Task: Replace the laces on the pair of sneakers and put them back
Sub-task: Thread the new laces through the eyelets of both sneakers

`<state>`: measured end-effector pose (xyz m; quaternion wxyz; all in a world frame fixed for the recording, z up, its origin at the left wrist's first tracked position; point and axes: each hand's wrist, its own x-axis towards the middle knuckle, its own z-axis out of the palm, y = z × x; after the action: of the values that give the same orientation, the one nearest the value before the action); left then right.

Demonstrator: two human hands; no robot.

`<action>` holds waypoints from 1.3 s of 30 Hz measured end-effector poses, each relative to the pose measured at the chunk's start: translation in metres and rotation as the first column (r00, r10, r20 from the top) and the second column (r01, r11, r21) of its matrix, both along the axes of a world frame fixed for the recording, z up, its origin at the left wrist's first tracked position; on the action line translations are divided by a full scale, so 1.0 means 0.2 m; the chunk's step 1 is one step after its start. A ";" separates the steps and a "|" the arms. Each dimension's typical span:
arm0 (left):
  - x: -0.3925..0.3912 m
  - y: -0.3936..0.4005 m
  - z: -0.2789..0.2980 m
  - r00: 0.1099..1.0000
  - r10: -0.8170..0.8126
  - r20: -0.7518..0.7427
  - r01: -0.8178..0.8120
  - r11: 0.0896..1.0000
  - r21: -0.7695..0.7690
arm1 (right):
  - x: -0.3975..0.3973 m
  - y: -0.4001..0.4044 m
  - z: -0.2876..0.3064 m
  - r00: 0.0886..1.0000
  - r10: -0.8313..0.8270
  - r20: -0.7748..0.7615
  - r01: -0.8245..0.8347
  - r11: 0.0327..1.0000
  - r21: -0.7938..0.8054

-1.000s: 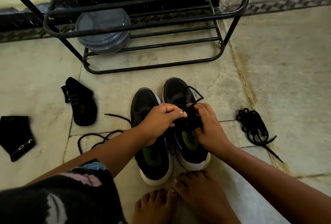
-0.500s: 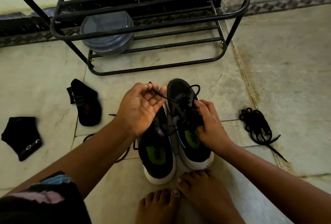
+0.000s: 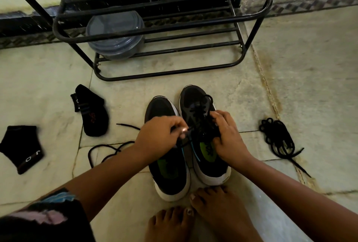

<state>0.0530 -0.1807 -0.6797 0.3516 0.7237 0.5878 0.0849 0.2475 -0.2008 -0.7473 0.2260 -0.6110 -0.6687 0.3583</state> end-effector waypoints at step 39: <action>0.04 0.14 0.16 0.373 0.805 0.461 -0.420 0.589 -0.690 | 0.01 0.07 0.14 0.874 0.269 0.405 -0.429 0.818 0.383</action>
<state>0.0601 -0.1527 -0.6475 0.6565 0.2298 0.6235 0.3569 0.2490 -0.1876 -0.7184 0.1779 -0.4557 -0.8644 0.1161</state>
